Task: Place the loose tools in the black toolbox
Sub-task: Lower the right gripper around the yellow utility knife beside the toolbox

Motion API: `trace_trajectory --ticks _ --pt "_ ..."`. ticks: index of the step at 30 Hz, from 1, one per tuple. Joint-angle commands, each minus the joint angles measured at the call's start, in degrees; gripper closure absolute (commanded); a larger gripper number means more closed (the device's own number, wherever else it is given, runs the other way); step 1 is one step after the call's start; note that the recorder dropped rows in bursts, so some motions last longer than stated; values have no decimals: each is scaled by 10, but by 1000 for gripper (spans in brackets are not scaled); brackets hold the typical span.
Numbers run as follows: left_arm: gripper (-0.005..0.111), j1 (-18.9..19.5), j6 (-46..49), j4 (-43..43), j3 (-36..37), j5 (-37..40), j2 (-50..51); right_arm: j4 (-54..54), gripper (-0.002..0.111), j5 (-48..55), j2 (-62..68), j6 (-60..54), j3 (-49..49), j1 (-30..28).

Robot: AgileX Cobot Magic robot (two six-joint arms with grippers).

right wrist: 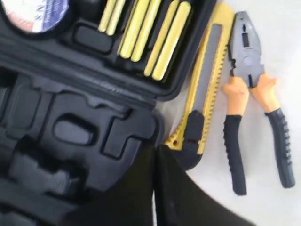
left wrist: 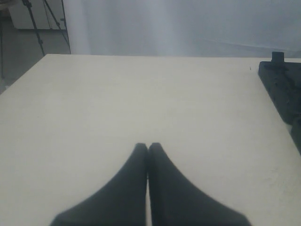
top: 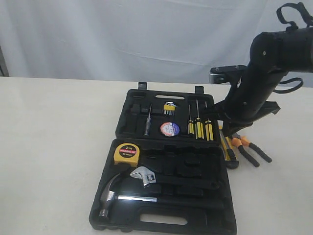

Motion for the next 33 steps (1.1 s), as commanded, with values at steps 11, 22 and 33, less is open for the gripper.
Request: trace_trajectory --ticks 11,22,33 --pt "107 -3 -3 0 1 -3 -1 -42 109 57 104 59 -137 -38" --pt "107 -3 -3 0 1 -3 -1 7 109 62 138 29 -137 -38" --pt "107 -3 -3 0 1 -3 -1 12 109 60 142 14 -137 -37"
